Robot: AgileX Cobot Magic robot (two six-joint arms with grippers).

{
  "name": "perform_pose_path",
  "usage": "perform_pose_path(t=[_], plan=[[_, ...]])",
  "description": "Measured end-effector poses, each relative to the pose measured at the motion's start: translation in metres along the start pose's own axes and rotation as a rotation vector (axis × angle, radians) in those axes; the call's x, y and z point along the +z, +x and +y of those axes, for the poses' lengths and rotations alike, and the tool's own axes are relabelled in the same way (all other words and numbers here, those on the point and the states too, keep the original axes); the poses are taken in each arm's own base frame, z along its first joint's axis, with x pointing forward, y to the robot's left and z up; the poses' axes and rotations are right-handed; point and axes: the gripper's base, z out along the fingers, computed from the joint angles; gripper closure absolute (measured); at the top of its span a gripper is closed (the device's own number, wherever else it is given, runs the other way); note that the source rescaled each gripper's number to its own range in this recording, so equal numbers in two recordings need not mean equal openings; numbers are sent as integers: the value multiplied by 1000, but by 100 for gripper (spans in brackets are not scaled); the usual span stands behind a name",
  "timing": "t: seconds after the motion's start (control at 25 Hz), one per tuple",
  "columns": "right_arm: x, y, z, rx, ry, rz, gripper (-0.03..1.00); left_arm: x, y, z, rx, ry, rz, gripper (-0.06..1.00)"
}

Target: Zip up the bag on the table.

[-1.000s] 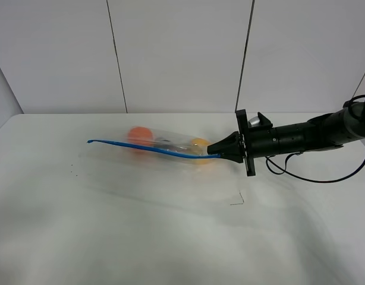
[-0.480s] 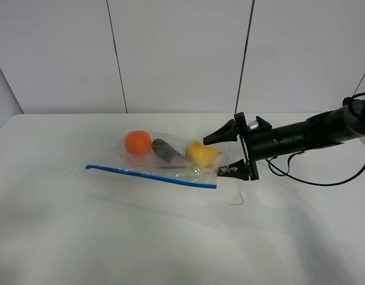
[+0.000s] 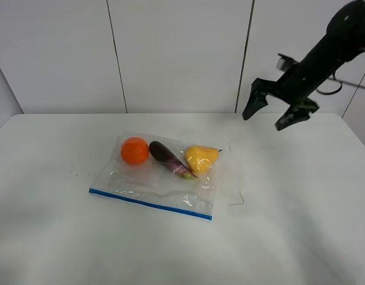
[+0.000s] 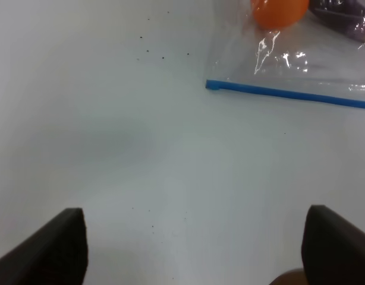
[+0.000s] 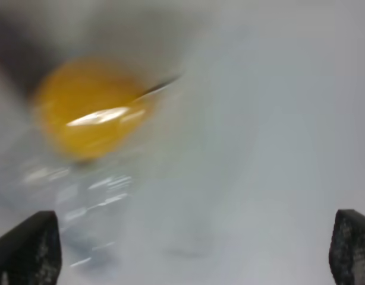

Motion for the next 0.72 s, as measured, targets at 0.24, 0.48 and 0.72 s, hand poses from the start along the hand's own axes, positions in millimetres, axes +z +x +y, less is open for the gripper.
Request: perform_pose_path(t=[0.24,0.48,0.72], plan=[[-20,1,-15,-11,228,-21,-3,0,0,0,-1,0,0,-5],[-26,21,-13,-6,238,10,-3,0,0,0,-2,0,0,-5],[-42,73,-6,5,237,60,-3,0,0,0,1,-5,0,-5]])
